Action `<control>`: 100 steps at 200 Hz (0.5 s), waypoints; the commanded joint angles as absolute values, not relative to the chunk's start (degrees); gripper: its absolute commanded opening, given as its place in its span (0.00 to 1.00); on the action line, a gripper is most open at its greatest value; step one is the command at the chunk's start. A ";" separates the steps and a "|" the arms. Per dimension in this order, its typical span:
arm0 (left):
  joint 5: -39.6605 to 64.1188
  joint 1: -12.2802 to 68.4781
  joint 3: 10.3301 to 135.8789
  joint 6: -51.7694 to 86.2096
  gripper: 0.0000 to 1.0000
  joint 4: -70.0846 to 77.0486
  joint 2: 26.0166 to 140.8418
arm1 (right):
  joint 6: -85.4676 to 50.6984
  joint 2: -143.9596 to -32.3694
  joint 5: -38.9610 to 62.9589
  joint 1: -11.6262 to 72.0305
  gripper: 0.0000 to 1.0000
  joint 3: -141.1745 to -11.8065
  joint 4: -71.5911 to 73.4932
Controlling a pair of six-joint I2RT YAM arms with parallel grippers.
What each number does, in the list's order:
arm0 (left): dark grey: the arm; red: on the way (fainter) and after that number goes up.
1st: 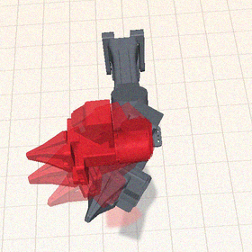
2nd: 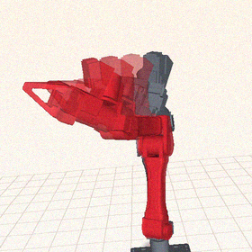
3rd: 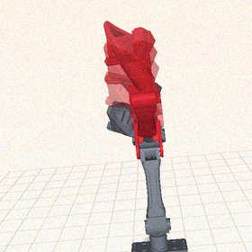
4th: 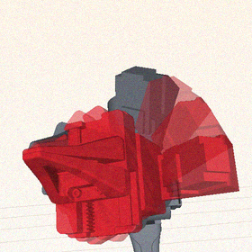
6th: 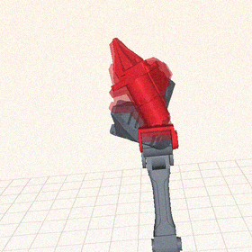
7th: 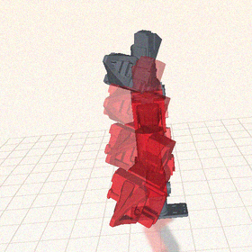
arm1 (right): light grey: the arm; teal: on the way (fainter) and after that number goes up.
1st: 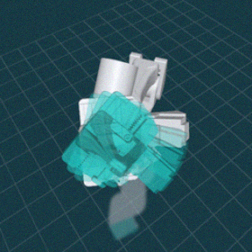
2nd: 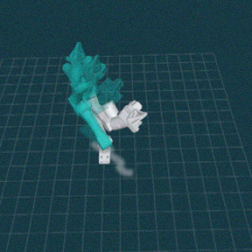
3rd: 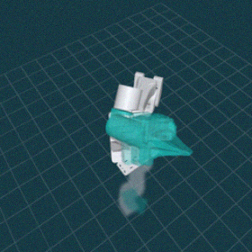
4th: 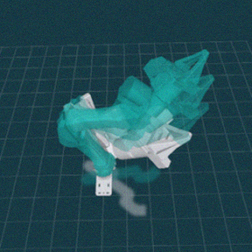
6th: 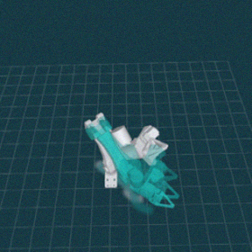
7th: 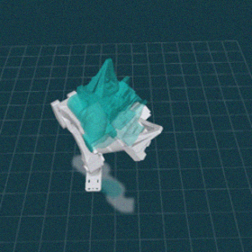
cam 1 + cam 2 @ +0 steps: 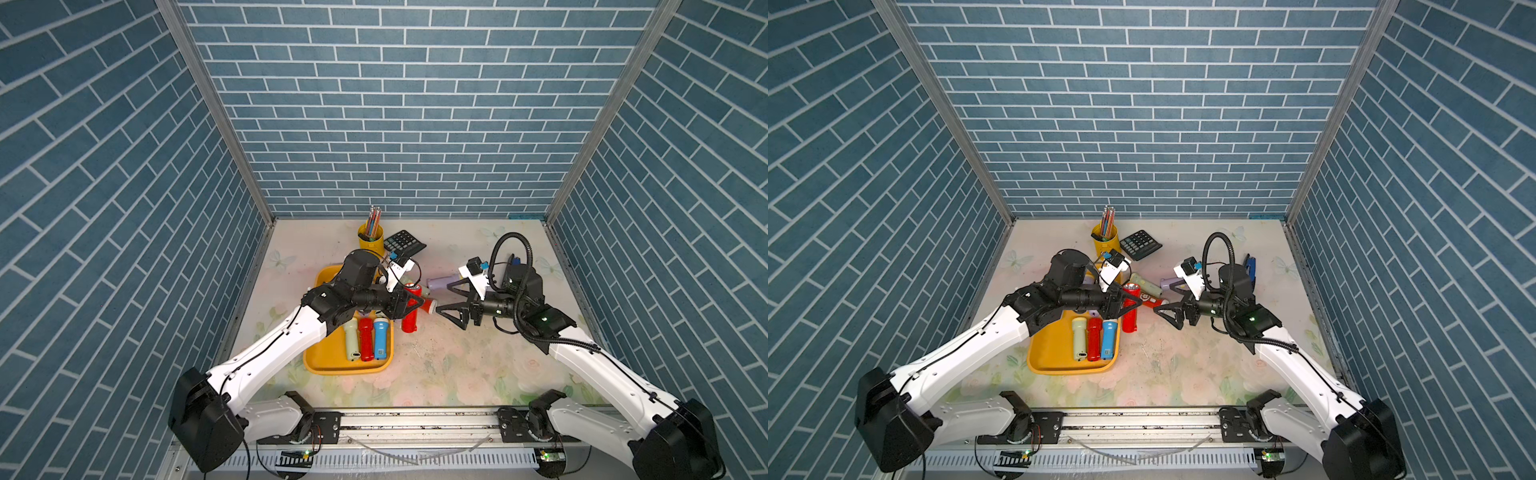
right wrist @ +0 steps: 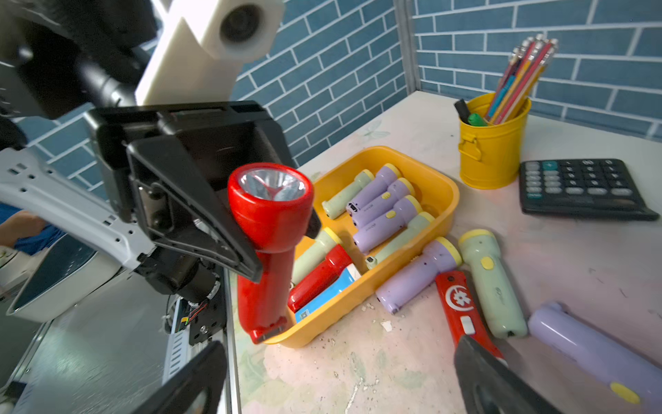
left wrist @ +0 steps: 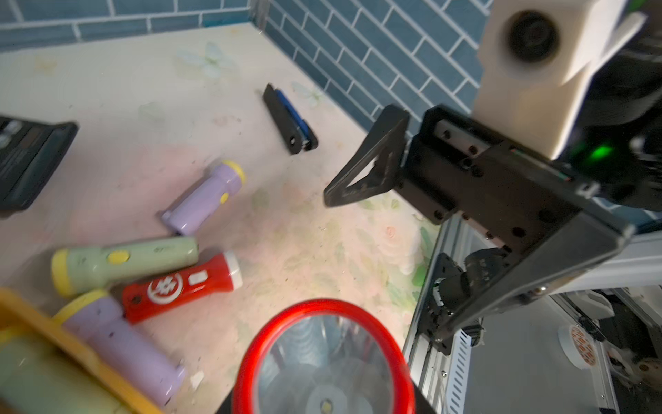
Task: Put the flashlights into the storage boxes
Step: Pick up the flashlight from the center of the board, then place the flashlight at the storage box.
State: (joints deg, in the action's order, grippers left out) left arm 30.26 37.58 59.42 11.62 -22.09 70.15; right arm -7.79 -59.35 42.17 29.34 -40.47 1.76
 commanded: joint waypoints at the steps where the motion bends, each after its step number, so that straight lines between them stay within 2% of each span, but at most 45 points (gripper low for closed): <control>1: 24.33 35.19 61.00 12.44 0.28 -38.22 69.43 | -10.12 -57.76 35.77 29.35 0.99 -38.34 3.27; 55: 18.07 28.11 60.56 15.03 0.30 -54.95 72.88 | -12.30 -56.96 34.45 29.37 0.99 -36.00 2.99; 100: 14.15 20.27 60.68 14.53 0.31 -60.45 75.29 | -12.39 -56.79 34.63 29.35 0.99 -35.40 2.32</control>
